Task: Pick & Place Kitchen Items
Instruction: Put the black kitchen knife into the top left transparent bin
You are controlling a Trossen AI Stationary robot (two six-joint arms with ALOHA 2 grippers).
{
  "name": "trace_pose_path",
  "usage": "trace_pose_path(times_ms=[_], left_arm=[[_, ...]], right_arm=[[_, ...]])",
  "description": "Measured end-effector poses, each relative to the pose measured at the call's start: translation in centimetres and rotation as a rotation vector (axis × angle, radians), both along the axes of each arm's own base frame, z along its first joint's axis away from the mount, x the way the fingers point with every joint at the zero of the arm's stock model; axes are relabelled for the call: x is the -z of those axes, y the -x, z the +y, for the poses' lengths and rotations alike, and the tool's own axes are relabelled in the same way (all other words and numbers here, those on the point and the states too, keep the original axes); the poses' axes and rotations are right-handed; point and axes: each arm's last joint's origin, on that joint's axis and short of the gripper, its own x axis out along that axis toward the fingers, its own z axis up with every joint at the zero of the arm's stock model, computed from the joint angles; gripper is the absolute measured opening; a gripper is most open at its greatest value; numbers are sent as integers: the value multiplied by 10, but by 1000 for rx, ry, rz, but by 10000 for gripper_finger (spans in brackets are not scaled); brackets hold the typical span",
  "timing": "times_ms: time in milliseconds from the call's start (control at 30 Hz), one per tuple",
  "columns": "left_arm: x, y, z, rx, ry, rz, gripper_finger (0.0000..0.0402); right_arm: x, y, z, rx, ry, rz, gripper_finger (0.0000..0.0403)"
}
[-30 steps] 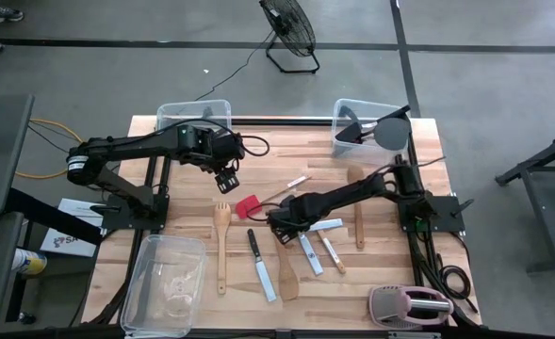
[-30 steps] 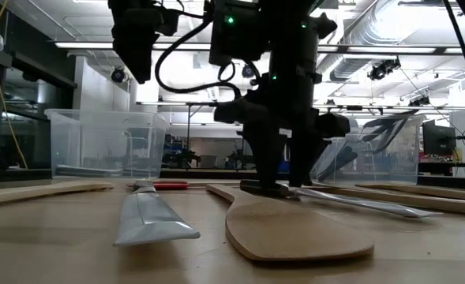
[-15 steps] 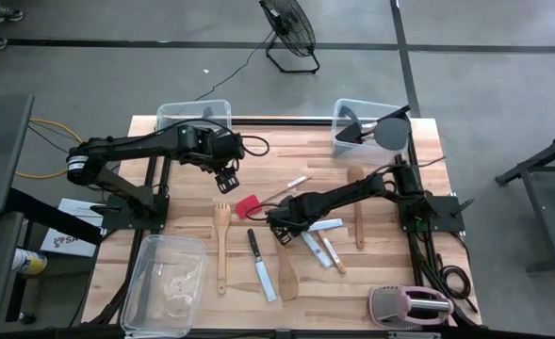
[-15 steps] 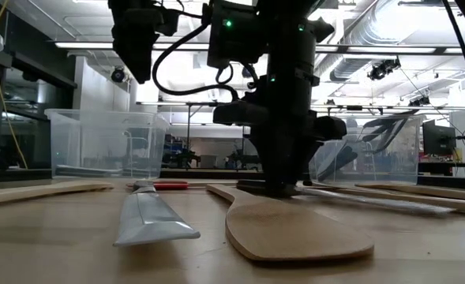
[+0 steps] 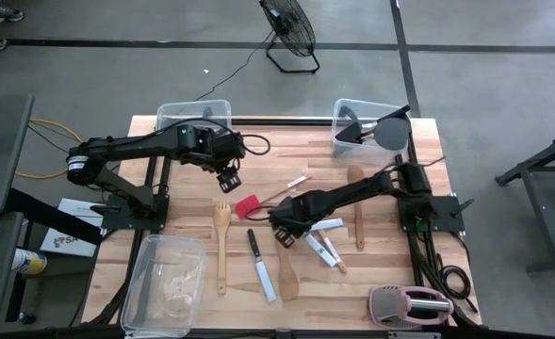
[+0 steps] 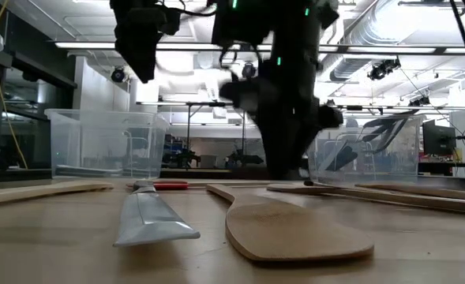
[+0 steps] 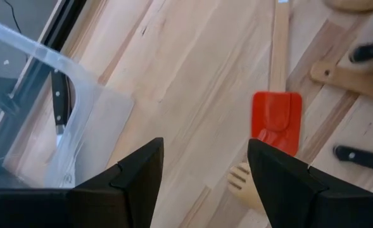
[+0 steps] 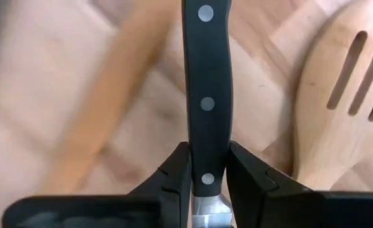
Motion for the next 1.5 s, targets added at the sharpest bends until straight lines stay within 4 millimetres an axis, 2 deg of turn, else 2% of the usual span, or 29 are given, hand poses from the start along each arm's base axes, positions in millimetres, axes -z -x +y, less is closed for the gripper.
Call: trace_pose_path(times_ms=[167,433,700,1000,1133,1267,1500], left_arm=[[-1,-3,0,8,13,-40,223],[-7,-14,1,42,2,-162,223],[-17,-28,4,128,-64,-311,223],[-30,-41,5,221,-136,-478,223],[-39,-48,4,299,-151,-578,223],[-44,-57,4,395,-165,-671,223],[-26,-75,6,450,-166,-618,223]], right_arm=[[-19,5,-2,-16,-1,-31,67],[-65,27,-13,-68,20,-64,66],[-109,53,-43,-194,49,-111,66],[-148,81,-81,-286,152,-201,66],[-156,89,-98,-357,151,-230,66],[-157,93,-112,-430,154,-227,66],[-156,98,-130,-505,162,-225,66]])
